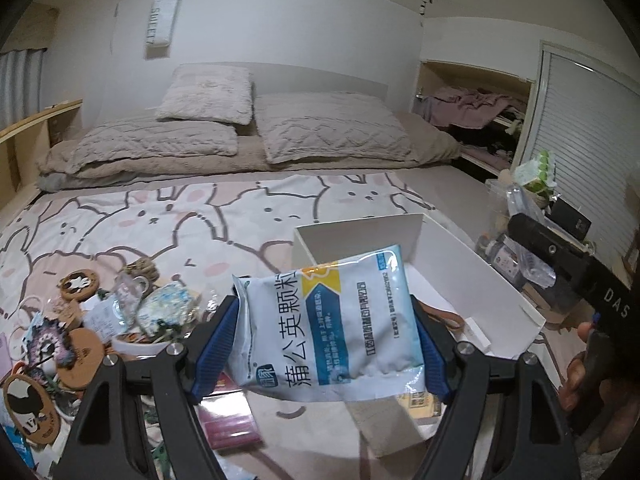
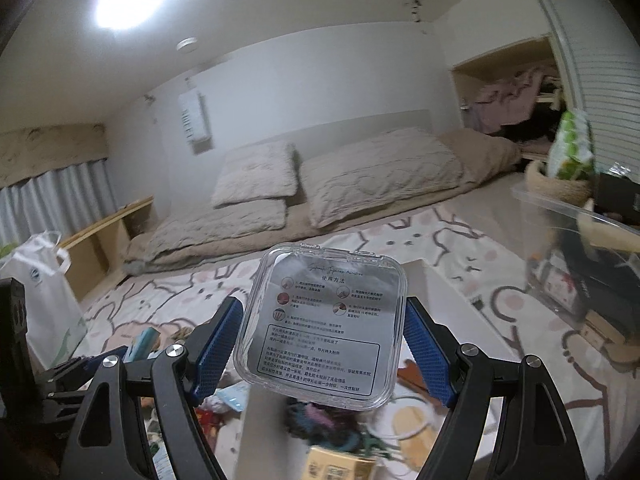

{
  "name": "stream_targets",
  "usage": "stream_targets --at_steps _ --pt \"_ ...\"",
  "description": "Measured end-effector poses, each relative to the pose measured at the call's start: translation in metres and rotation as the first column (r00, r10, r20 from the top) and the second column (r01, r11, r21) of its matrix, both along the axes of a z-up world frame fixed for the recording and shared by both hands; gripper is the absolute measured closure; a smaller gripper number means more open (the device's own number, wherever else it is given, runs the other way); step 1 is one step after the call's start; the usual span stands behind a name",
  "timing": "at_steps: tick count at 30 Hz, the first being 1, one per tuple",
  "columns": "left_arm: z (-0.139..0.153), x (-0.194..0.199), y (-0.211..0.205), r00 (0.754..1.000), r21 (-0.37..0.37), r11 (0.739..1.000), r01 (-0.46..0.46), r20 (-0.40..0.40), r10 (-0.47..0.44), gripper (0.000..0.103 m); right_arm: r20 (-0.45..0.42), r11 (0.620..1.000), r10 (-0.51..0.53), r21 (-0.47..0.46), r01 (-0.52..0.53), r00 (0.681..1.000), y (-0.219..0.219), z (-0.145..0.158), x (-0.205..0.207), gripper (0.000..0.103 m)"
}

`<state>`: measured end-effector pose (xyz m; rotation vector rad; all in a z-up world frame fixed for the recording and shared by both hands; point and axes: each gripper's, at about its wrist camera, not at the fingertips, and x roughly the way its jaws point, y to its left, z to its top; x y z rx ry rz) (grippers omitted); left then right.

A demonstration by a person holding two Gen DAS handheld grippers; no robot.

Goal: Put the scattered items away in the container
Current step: 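Carry the sachet and clear case with both tools over the white box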

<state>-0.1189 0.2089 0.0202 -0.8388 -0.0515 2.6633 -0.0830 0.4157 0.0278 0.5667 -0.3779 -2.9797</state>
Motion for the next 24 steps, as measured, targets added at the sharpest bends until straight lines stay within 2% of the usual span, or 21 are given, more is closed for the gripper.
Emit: stream_targets --at_steps 5,12,24 --pt "0.000 -0.003 0.017 1.000 0.002 1.000 0.028 0.004 -0.028 0.024 0.011 0.998 -0.053 -0.026 0.053 0.999 0.021 -0.005 0.003 0.022" --pt "-0.003 -0.009 0.036 0.998 0.014 0.998 0.054 0.034 -0.055 0.024 0.043 0.996 -0.075 -0.044 0.077 0.996 0.034 -0.012 0.000 0.022" --pt "-0.021 -0.003 0.073 0.989 -0.054 0.989 0.136 0.071 -0.132 0.024 0.195 0.995 -0.094 0.052 0.085 0.976 0.031 -0.041 -0.023 0.022"
